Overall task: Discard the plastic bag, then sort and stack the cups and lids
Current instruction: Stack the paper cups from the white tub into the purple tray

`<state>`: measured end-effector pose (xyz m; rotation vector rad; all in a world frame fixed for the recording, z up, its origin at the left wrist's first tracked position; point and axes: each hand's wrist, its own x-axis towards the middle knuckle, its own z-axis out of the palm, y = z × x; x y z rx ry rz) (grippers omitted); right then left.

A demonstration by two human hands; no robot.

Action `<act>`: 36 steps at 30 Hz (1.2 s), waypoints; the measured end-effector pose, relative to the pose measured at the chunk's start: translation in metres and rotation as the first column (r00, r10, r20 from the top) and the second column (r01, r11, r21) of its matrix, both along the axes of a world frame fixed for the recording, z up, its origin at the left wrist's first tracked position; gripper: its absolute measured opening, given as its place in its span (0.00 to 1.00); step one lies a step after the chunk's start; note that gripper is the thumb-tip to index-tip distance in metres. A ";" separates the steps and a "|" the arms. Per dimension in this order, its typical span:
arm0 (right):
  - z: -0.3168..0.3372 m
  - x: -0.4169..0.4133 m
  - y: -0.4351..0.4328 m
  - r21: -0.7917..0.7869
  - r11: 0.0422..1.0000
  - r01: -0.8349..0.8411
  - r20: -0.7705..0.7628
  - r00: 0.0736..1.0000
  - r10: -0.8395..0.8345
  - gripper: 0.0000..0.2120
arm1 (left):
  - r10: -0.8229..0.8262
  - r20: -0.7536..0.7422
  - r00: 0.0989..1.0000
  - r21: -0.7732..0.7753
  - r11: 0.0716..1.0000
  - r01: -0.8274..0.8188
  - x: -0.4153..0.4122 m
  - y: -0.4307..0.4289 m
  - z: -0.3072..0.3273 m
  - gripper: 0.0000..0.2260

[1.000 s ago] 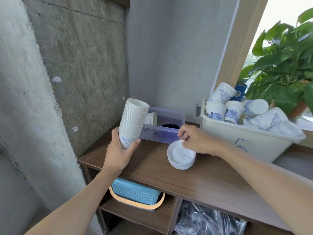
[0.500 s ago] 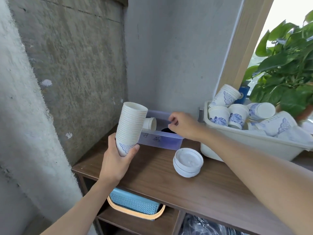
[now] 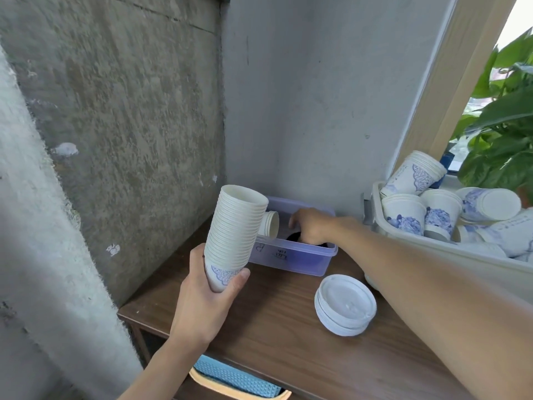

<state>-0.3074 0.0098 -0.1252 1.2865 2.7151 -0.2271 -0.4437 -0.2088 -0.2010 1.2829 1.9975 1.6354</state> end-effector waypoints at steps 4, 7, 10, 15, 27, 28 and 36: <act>-0.005 0.001 0.003 0.098 0.995 0.022 -0.107 0.994 -0.012 0.11 | 0.006 -0.002 1.000 0.000 1.000 -0.006 -0.001 0.000 -0.001 0.25; -0.002 0.001 0.004 0.125 0.989 0.077 -0.284 0.958 -0.039 0.07 | 0.006 -0.010 1.000 0.003 1.000 -0.006 -0.001 0.001 -0.002 0.25; 0.007 0.005 -0.002 0.149 0.976 0.160 -0.491 0.869 -0.067 0.05 | -0.003 0.005 1.000 0.005 1.000 0.003 -0.001 0.000 -0.001 0.26; 0.035 0.024 -0.029 0.240 0.952 0.187 -0.606 0.795 -0.004 0.06 | -0.012 0.008 1.000 0.009 1.000 0.012 0.002 -0.001 0.005 0.26; 0.071 0.129 -0.118 0.077 0.992 0.101 -0.279 0.957 -0.076 0.10 | -0.052 0.003 0.999 -0.053 0.997 0.052 0.024 -0.007 0.004 0.24; 0.070 0.134 -0.120 0.073 0.992 0.102 -0.253 0.964 -0.080 0.11 | -0.058 -0.002 0.998 -0.057 0.997 0.058 0.029 -0.007 0.004 0.23; 0.035 0.169 -0.121 -0.078 0.989 0.124 -0.028 0.992 -0.126 0.09 | -0.079 0.012 0.997 -0.080 0.994 0.080 0.042 -0.012 0.003 0.24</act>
